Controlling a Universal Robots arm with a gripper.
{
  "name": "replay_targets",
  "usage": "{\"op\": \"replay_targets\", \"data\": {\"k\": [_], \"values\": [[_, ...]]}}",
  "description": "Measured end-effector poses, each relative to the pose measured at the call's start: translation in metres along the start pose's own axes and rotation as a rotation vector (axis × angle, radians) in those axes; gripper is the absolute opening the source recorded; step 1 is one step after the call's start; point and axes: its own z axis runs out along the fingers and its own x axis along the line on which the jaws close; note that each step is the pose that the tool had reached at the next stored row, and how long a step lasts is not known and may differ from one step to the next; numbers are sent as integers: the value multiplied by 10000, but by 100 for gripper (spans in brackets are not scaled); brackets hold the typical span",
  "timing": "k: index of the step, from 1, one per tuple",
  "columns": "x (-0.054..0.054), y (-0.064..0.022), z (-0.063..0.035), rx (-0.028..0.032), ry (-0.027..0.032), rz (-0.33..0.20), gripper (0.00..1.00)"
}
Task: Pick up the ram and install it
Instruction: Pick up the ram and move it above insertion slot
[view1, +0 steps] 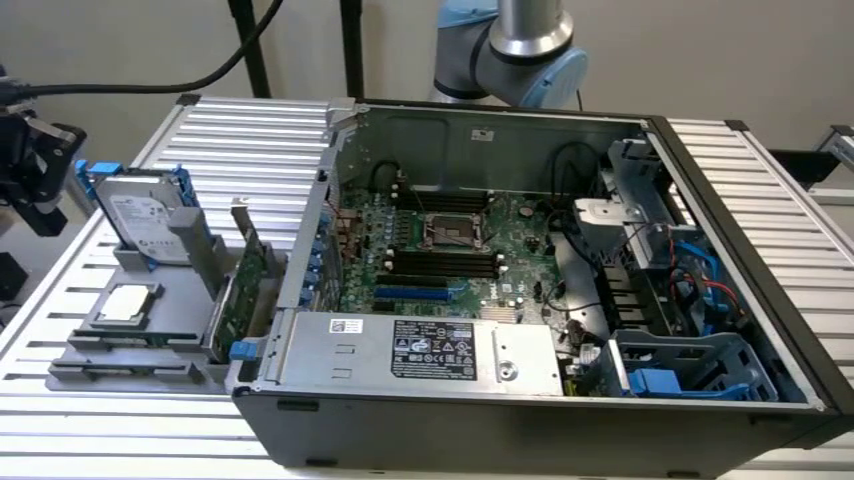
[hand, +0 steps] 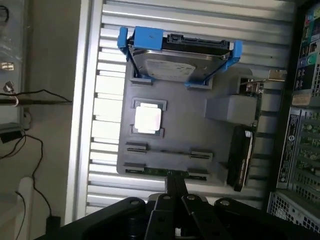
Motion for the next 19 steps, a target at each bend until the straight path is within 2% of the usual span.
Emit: {"op": "replay_targets", "data": {"k": [19], "values": [[3, 1, 133, -78, -43, -3455, 0]]}}
